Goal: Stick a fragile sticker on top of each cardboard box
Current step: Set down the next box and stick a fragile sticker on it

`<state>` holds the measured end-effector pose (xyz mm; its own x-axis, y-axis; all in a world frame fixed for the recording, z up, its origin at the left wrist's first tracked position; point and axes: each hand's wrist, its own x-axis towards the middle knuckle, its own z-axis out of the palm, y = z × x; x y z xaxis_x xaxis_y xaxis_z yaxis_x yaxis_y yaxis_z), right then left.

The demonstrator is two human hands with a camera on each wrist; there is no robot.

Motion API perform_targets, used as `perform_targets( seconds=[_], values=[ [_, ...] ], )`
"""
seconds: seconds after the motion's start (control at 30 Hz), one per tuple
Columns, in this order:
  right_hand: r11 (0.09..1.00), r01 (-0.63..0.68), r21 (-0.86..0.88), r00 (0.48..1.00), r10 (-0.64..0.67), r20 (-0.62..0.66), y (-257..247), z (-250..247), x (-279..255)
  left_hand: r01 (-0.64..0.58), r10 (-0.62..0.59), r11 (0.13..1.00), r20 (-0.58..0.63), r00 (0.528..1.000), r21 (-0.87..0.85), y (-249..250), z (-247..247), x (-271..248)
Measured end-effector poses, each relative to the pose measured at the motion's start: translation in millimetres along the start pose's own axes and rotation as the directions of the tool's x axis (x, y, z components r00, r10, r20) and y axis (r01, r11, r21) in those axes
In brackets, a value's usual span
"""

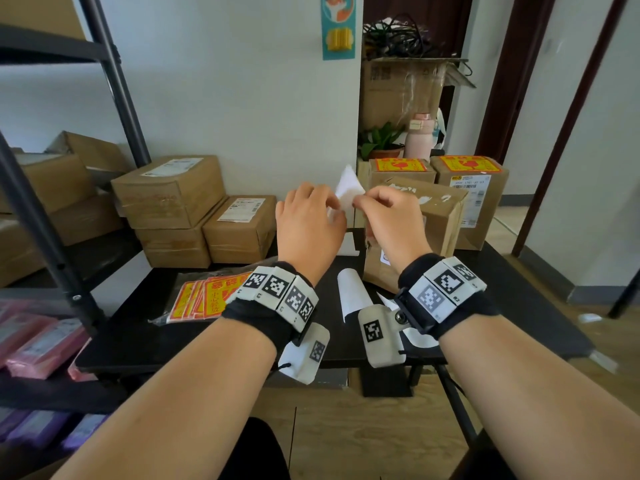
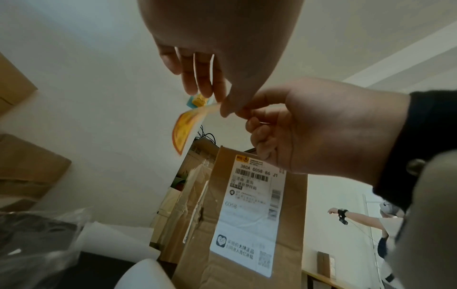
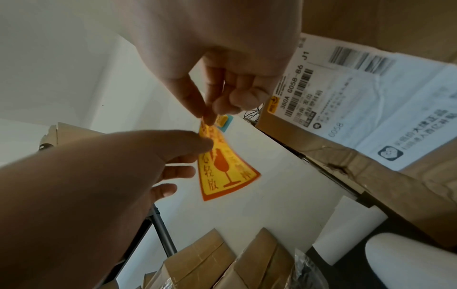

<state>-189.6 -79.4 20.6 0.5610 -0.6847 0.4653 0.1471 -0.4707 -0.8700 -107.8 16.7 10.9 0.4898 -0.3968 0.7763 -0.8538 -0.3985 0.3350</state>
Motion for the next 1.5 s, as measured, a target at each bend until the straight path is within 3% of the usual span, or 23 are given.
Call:
perform_targets(
  seconds=[0.17, 0.3, 0.4, 0.53, 0.8, 1.07, 1.27, 1.5],
  values=[
    [0.996, 0.087, -0.010, 0.996, -0.087, 0.022, -8, -6, -1, 0.203, -0.219, 0.940, -0.027, 0.975, -0.274, -2, -10, 17],
    [0.987, 0.114, -0.113, 0.988, -0.125, -0.094, -6, -15, 9, 0.431, -0.436, 0.711, 0.132, 0.890, -0.556, -1, -19, 37],
    [0.981, 0.130, -0.147, 0.978, -0.152, -0.144, -9, -24, 16, 0.485, -0.464, 0.573, 0.227, 0.856, -0.660, 7, -21, 48],
    [0.974, 0.128, -0.185, 0.977, -0.156, -0.142, -13, -36, 23, 0.485, -0.419, 0.513, 0.286, 0.862, -0.708, 21, -14, 56],
    [0.984, 0.018, -0.176, 0.948, -0.073, -0.310, -5, -75, 32, 0.506, -0.388, 0.569, 0.332, 0.860, -0.648, 41, 25, 66],
    [0.977, -0.142, -0.159, 0.934, 0.080, -0.348, 16, -89, 40, 0.487, -0.232, 0.755, 0.516, 0.825, -0.439, 43, 58, 56],
    [0.968, -0.136, -0.212, 0.929, 0.050, -0.367, 23, -85, 50, 0.426, -0.255, 0.809, 0.413, 0.875, -0.405, 36, 71, 48],
    [0.947, -0.158, -0.280, 0.953, 0.072, -0.295, 28, -90, 69, 0.327, -0.235, 0.885, 0.290, 0.928, -0.332, 34, 71, 46]
  ],
)
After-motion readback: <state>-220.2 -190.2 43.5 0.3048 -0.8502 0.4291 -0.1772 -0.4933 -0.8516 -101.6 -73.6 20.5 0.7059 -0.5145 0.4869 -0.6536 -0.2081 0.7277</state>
